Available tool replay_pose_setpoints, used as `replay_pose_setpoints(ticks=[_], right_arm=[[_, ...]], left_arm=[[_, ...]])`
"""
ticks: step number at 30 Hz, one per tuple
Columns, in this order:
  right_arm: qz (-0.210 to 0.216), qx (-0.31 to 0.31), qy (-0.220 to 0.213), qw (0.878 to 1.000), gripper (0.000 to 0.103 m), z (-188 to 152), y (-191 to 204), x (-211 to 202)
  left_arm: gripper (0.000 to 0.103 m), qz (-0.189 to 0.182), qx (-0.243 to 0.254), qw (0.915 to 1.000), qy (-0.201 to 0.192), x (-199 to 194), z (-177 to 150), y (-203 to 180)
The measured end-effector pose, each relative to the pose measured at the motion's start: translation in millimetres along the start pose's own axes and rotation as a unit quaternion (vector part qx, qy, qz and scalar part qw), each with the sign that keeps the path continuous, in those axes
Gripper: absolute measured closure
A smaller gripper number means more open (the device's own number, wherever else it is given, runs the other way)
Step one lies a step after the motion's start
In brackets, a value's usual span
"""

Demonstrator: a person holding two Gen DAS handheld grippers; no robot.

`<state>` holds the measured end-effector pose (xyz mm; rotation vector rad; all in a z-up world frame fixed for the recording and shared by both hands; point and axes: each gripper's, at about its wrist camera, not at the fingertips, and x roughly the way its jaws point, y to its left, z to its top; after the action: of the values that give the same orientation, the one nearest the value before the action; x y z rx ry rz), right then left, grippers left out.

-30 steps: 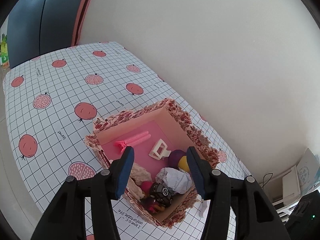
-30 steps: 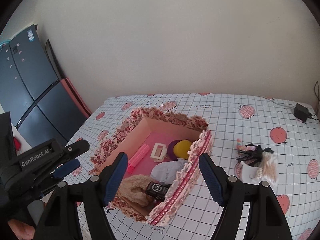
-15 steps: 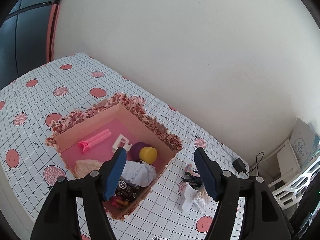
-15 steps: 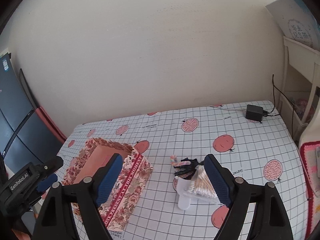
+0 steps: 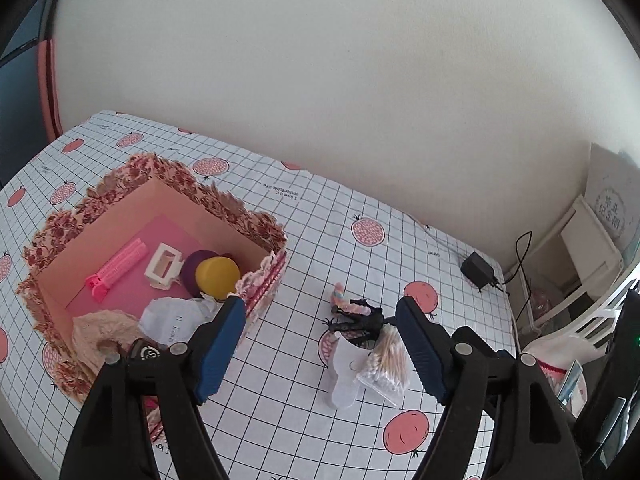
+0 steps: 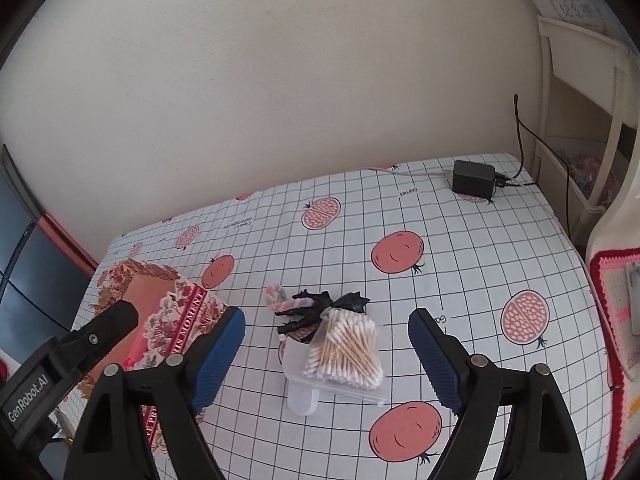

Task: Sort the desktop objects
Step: 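Lower left gripper to the white plastic stand while right lowers to the cotton swab bag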

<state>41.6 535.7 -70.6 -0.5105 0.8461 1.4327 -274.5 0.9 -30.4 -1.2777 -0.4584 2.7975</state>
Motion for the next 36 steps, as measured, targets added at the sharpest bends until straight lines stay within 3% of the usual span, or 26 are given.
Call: replay_pose_setpoints(ticks=[7,18,36], right_arm=[[-0.008,0.01,0.047,0.999,0.017,-10,-20,42],[-0.005,0.044,0.092,0.995,0.017,-26,-38,89],[0.004,0.063,0.107,0.992,0.017,-37,-40,115]], left_arm=[[0.025,0.003,0.011,0.9987,0.05,50,-16,-8],[0.025,0.001,-0.012,0.9958,0.091,99,-33,3],[0.025,0.01,-0.043,0.9926,0.114,117,-40,10]])
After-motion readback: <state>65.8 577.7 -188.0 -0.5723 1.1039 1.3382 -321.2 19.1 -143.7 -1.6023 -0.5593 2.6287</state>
